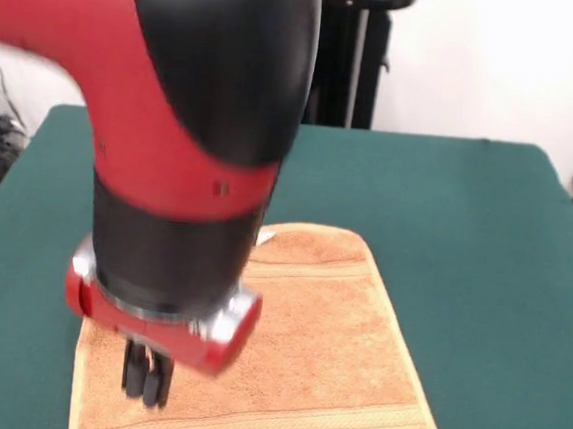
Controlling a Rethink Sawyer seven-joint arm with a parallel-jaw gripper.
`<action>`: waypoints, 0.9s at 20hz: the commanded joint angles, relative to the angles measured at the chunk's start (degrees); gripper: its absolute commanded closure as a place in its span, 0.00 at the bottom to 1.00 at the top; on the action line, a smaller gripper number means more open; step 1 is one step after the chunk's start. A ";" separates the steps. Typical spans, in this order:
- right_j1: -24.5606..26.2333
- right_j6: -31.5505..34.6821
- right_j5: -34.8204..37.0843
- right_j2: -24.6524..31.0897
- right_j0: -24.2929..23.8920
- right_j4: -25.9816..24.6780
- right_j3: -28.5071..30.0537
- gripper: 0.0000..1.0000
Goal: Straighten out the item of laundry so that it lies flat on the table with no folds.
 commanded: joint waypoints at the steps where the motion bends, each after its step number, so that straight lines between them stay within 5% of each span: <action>1: -5.34 -3.57 11.57 1.61 1.33 0.72 9.49 1.00; 5: -4.77 -2.77 7.87 1.66 1.02 2.78 12.90 1.00; 14: -9.91 1.73 -11.88 -4.04 1.26 8.29 35.81 1.00; 18: -11.21 4.19 -13.37 -3.87 1.09 9.72 41.58 1.00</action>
